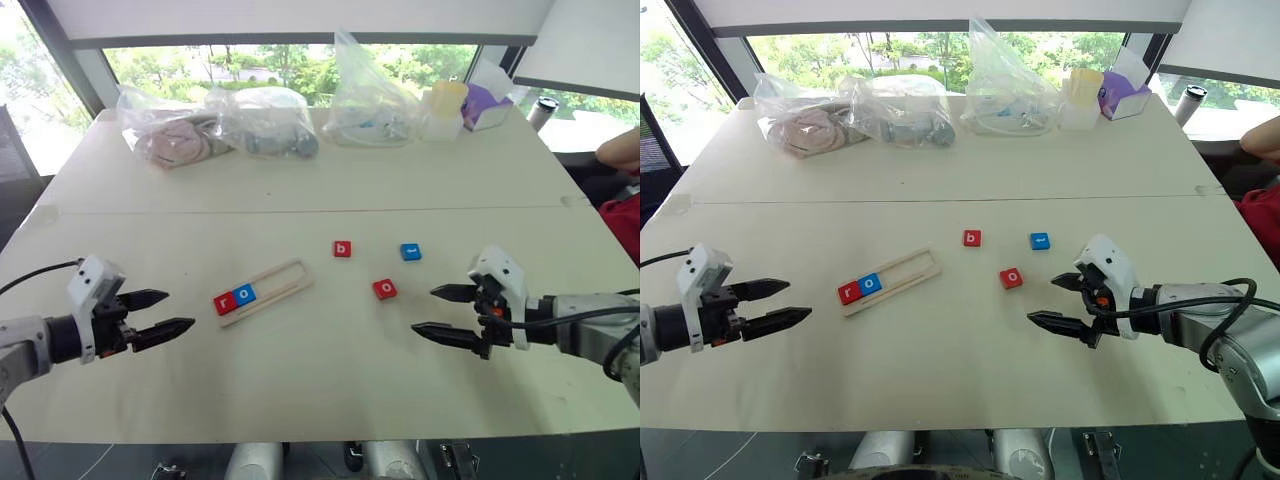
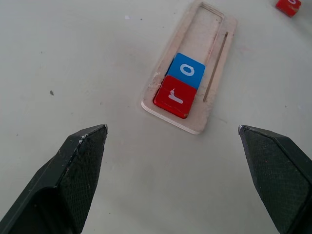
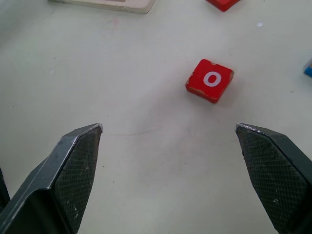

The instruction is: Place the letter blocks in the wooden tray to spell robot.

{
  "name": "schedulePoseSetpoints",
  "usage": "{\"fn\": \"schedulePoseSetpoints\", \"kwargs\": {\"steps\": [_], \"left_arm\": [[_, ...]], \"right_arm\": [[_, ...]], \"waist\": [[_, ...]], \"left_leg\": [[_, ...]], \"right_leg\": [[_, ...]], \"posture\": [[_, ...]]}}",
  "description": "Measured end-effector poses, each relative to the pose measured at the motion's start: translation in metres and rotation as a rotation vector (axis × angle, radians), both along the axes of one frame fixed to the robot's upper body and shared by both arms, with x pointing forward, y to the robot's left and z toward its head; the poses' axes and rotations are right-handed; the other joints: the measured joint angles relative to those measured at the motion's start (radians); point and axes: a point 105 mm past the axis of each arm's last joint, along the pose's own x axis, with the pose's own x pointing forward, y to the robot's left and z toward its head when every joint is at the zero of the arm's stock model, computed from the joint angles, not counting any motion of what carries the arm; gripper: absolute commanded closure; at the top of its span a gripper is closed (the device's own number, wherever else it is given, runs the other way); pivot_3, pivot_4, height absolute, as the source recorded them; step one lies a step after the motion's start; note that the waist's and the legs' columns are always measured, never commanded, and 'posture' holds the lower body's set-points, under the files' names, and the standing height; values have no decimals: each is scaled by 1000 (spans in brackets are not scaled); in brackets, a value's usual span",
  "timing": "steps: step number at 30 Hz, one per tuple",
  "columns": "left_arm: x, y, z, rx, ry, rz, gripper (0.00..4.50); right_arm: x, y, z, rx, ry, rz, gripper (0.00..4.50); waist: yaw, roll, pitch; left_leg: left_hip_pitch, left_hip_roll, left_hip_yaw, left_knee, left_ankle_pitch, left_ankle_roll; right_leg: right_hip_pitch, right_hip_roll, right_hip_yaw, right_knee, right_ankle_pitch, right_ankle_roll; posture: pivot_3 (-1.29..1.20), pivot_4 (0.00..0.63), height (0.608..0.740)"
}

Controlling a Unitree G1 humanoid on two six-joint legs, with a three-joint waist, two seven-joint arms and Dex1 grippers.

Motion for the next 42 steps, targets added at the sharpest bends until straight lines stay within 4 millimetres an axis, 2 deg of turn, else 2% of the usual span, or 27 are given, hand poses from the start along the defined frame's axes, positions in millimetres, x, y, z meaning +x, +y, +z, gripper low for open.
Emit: {"fn": "schedulePoseSetpoints", "kwargs": {"steps": [7, 17, 22, 25, 28, 30, 42], "left_arm": [[-3, -1, -4, 3, 7, 10, 0], [-3, 1, 3, 33, -17, 4, 0], [5, 5, 14, 172, -59, -64, 0], [11, 2, 4, 196, -58, -100, 0], [17, -15, -9, 187, -49, -177, 0], [20, -23, -17, 193, -42, -220, 0], [38, -44, -43, 210, -66, -287, 0]], "right_arm": [[5, 0, 1, 3, -8, 0, 16], [7, 2, -4, 2, 6, 9, 16], [13, 22, 6, 58, -21, 68, 16], [8, 39, 9, 81, -23, 121, 16], [-4, 67, 11, 114, -28, 206, 16], [-12, 78, 12, 118, -30, 244, 16], [-20, 92, 4, 108, -15, 254, 16]], "waist": [[0, 0, 0], [0, 0, 0], [-2, 1, 0], [-1, 1, 1], [1, 1, 1], [2, 1, 1], [0, 0, 0]], "left_leg": [[0, 0, 0, 0, 0, 0], [0, 0, 0, 0, 0, 0], [0, 0, 1, 0, 0, 0], [0, 1, 1, -1, 0, 0], [-1, 0, 1, -2, 0, 0], [-1, 0, 1, -1, 0, 0], [0, 1, 2, -1, 0, 0]], "right_leg": [[0, 0, 0, 0, 0, 0], [0, 0, 0, 0, 0, 0], [-1, 0, 0, 0, 0, -1], [-1, 1, 0, 0, 1, -1], [-2, 1, 0, 0, 1, -1], [-2, 0, 0, 0, 2, -3], [-1, 1, 1, 0, 2, -2]], "posture": [[0, 150, 740], [0, 150, 740], [0, 150, 740], [0, 150, 740], [0, 150, 740], [0, 150, 740], [0, 150, 740]]}}
